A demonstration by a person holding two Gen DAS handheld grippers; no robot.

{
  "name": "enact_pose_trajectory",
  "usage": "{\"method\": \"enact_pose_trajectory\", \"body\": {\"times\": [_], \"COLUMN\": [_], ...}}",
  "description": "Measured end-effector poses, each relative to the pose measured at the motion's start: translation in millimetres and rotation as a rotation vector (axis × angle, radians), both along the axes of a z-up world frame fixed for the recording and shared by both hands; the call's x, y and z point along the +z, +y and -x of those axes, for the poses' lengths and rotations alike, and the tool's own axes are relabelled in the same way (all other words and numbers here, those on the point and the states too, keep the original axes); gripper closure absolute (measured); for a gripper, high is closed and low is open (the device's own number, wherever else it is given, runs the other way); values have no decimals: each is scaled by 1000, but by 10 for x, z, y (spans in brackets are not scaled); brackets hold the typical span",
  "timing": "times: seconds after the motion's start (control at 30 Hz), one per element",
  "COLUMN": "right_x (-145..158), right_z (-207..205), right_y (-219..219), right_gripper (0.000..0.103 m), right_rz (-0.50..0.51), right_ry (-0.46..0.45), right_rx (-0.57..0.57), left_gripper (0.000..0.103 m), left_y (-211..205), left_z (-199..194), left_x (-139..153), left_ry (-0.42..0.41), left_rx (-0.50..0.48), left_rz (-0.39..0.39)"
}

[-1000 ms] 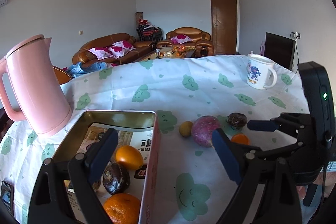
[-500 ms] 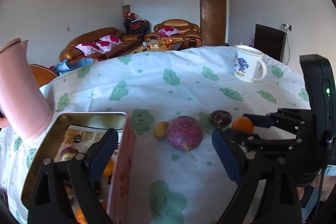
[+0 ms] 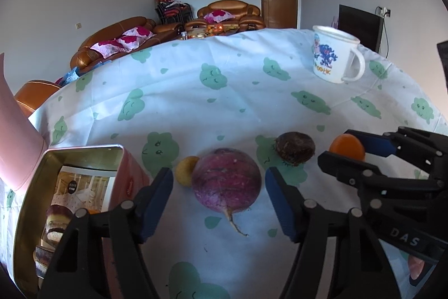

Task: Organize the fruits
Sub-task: 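Grasp the small orange with the right tool while the left tool approaches the purple radish, then lift the orange with the right tool while the left tool grasps the purple radish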

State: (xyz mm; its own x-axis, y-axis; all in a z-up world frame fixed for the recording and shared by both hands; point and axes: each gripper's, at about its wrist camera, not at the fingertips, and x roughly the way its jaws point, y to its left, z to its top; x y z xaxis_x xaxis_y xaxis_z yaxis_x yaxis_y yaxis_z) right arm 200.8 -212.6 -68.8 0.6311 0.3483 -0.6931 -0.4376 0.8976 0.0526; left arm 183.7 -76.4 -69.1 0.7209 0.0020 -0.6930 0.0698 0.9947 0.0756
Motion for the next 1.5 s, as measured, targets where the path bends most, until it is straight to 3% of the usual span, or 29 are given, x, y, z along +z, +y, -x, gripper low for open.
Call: {"method": "enact_pose_trajectory", "body": {"times": [0.2, 0.3, 0.6, 0.97, 1.5], "right_x": [-2, 20, 91, 158, 218], "right_z": [5, 31, 112, 193, 285], "right_y": [22, 14, -32, -64, -110], "right_gripper": [60, 60, 60, 60, 60], "right_rz": [12, 0, -30, -57, -90], "right_ry": [-3, -19, -70, -120, -184], "right_rx": [8, 12, 23, 41, 49], "left_gripper": [47, 48, 48, 48, 48], "left_y": [-57, -84, 24, 62, 58], "left_z": [-19, -10, 80, 207, 380], "left_x": [-12, -8, 70, 160, 253], "left_ry": [7, 3, -44, -116, -213], "left_rx": [-21, -23, -59, -65, -58], "left_rz": [-14, -30, 69, 104, 93]}}
